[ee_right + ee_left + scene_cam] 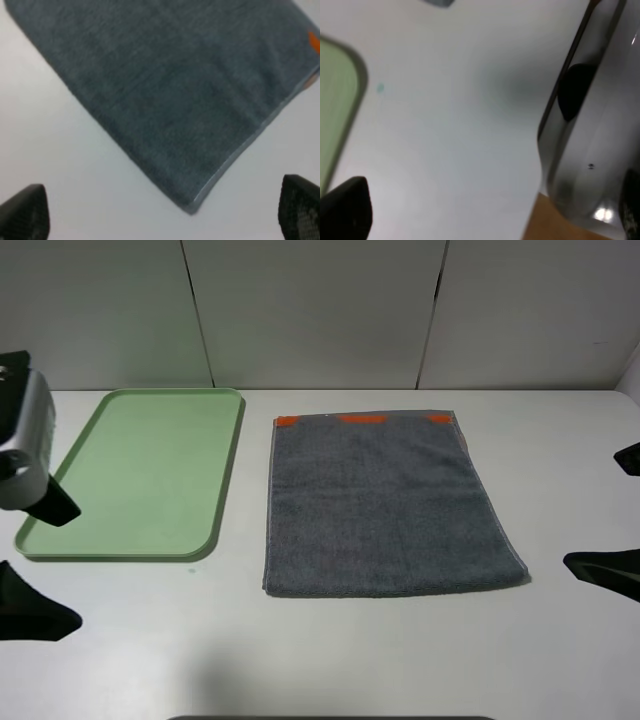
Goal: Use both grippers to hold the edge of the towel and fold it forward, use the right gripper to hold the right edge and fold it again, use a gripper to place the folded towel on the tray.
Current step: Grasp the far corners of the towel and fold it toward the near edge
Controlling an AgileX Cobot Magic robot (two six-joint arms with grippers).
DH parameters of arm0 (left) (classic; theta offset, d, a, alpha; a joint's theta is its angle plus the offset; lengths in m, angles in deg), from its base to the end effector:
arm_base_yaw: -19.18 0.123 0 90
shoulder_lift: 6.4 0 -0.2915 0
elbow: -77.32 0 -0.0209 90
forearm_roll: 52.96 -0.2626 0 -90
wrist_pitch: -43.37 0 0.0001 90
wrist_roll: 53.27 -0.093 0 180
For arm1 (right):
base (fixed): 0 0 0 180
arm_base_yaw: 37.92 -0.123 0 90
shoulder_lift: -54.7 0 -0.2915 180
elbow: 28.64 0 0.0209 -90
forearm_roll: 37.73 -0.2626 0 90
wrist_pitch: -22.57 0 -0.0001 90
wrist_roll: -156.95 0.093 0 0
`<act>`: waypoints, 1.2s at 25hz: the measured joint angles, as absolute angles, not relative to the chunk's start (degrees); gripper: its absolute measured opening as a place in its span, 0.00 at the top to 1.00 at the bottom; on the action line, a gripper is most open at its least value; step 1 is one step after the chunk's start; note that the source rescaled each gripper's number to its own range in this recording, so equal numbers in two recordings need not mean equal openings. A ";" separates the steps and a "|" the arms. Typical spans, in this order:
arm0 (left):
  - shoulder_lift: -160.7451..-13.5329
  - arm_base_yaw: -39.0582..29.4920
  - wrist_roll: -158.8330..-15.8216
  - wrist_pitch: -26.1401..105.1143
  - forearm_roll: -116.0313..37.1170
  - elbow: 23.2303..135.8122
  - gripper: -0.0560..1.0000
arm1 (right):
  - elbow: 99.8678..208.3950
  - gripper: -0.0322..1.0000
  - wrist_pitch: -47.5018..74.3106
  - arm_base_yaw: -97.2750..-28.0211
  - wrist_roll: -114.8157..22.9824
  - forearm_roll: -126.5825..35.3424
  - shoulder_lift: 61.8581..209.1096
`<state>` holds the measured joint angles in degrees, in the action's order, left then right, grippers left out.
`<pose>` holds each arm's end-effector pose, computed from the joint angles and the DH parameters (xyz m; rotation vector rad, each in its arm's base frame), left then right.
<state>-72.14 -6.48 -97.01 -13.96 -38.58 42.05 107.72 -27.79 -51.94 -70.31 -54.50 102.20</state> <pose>0.1508 -0.0940 0.2751 1.4419 2.3107 -0.2385 0.1152 0.0501 0.2838 -1.1189 2.1469 0.0975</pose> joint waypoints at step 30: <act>-99.52 -12.42 -108.00 13.64 -52.96 42.23 0.03 | 107.82 0.00 -15.47 -51.94 -95.66 -51.60 129.77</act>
